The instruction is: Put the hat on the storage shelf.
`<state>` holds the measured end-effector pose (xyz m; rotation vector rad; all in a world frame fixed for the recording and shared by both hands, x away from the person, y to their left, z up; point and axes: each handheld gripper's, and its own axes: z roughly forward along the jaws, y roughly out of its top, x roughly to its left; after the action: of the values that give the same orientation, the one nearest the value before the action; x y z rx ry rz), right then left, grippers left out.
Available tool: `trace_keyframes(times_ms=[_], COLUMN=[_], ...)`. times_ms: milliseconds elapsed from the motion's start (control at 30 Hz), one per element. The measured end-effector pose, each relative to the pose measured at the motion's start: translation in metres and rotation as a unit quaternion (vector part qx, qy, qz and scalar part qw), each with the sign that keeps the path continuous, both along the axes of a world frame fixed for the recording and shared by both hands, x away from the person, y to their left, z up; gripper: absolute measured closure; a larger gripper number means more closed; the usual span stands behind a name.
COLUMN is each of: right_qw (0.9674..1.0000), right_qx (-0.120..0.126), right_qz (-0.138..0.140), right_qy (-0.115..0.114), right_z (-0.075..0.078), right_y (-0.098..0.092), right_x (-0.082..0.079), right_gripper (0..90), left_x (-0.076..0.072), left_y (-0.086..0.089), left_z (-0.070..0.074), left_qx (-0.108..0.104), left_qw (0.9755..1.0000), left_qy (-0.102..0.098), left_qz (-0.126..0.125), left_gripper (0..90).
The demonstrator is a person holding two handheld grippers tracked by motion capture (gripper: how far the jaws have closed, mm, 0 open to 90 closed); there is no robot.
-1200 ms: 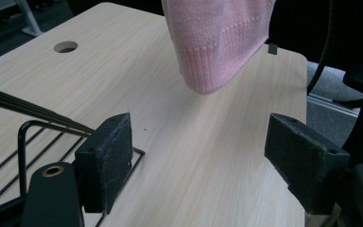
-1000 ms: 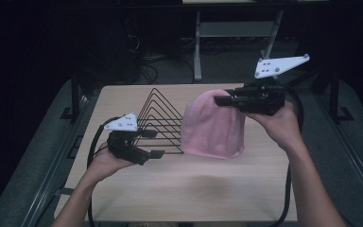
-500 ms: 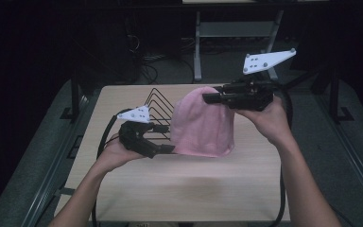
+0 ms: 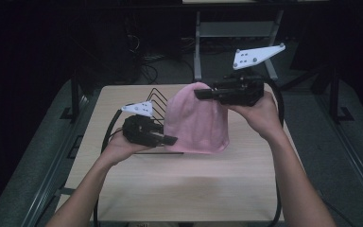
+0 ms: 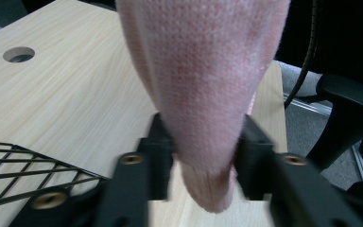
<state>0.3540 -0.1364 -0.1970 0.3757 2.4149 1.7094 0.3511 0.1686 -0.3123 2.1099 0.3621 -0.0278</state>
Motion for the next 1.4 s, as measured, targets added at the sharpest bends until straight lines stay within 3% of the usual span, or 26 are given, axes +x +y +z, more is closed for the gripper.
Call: trace_keyframes(times_ms=[167, 433, 700, 1033, 1400], right_qw=[1.0, 0.9999, 0.9996, 0.9994, 0.9989], right_qx=[-0.002, 0.0, -0.005, -0.014, -0.023], right_qz=[-0.004, -0.014, -0.027, -0.032, -0.039], right_qy=[-0.001, -0.004, -0.007, -0.004, 0.002], right_z=[0.0, 0.004, 0.011, 0.009, 0.006], right_y=[0.004, 0.011, 0.026, 0.045, 0.056], right_x=[0.006, 0.018, 0.034, 0.051, 0.07], right_gripper=[76.6, 76.6, 76.6, 76.5, 76.6], left_x=[0.004, 0.015, 0.028, 0.038, 0.048], left_y=[0.009, 0.026, 0.048, 0.067, 0.073], left_z=[0.005, 0.017, 0.03, 0.029, 0.025], left_qx=[0.01, 0.015, 0.021, 0.022, 0.028], left_qw=[0.9998, 0.998, 0.9941, 0.9902, 0.9873], left_qy=[-0.013, -0.025, -0.037, -0.036, -0.033], left_qz=[0.015, 0.055, 0.1, 0.133, 0.153], left_gripper=[79.0, 80.9, 81.3, 81.3, 81.2])
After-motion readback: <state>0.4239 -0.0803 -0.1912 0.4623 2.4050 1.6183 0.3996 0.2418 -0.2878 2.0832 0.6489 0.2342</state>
